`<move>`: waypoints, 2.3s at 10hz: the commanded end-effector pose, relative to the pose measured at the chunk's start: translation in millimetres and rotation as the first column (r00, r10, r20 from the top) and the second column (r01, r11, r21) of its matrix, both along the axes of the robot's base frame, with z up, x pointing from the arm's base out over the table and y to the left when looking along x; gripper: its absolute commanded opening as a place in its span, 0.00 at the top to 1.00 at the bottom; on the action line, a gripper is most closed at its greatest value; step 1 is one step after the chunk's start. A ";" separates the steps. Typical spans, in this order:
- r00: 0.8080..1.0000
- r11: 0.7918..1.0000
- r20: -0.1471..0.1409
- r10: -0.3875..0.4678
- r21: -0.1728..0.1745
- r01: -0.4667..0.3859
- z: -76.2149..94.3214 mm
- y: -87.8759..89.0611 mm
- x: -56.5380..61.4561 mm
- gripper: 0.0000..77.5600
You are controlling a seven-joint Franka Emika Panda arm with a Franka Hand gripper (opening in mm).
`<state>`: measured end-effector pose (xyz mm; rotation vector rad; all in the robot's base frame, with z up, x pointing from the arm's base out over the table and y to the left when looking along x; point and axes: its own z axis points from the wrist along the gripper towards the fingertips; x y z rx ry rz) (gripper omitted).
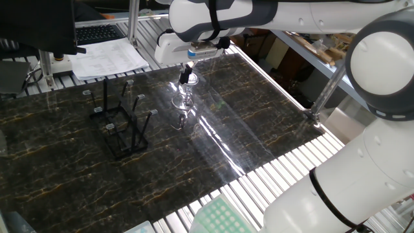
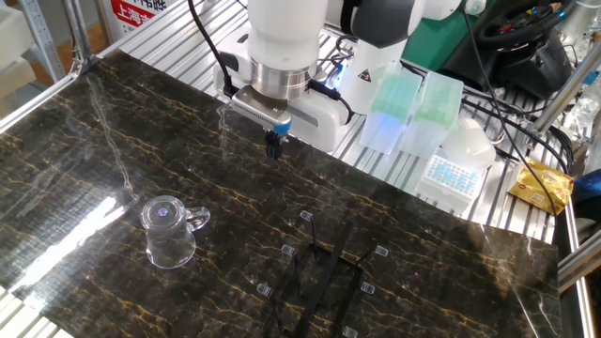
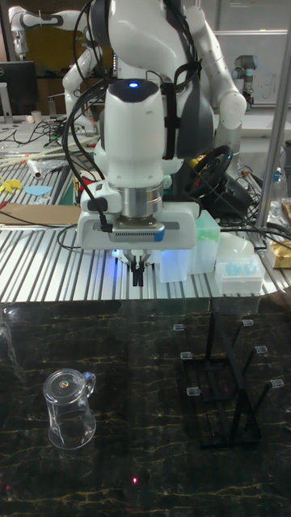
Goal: Put the cup on the cup rack
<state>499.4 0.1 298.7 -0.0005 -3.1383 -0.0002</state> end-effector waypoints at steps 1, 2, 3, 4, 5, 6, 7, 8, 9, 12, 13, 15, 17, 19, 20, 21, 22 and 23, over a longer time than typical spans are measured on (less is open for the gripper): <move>0.999 0.999 -0.026 -0.025 -0.044 0.024 0.1 0.0 0.0 1.00; 1.000 0.996 -0.026 -0.012 -0.087 0.010 0.1 0.1 0.0 1.00; 1.000 0.996 -0.026 -0.011 -0.086 0.009 0.1 0.1 0.0 1.00; 1.000 0.996 -0.028 -0.012 -0.085 0.009 0.1 0.0 0.0 1.00; 0.999 0.997 -0.038 -0.021 -0.069 0.018 0.1 0.0 0.0 1.00; 0.999 0.998 -0.044 -0.027 -0.052 0.025 0.1 0.0 0.0 1.00; 0.998 0.999 -0.052 -0.032 -0.032 0.030 0.1 0.0 0.0 1.00; 0.997 0.999 -0.057 -0.043 0.002 0.043 0.1 0.0 0.1 1.00; 0.997 0.999 -0.057 -0.042 0.009 0.042 0.1 0.0 0.1 1.00; 0.998 0.999 -0.043 -0.042 0.006 0.043 -2.4 0.8 0.8 1.00; 0.998 0.999 -0.042 -0.042 0.006 0.043 -2.5 0.8 0.8 1.00; 0.999 0.999 -0.034 -0.038 -0.004 0.038 -3.0 1.0 1.0 1.00; 0.999 1.000 -0.033 -0.028 -0.007 0.028 -3.0 1.0 1.0 1.00; 0.999 1.000 -0.034 -0.029 -0.007 0.029 -3.0 1.0 1.0 1.00; 0.999 1.000 -0.034 -0.030 -0.008 0.030 -3.0 1.0 1.0 1.00; 0.999 1.000 -0.034 -0.031 -0.008 0.030 -3.1 1.0 1.0 1.00; 0.999 0.999 -0.034 -0.031 -0.008 0.031 -3.1 1.0 1.0 1.00; 0.999 0.999 -0.035 -0.032 -0.008 0.031 -3.3 1.1 1.1 1.00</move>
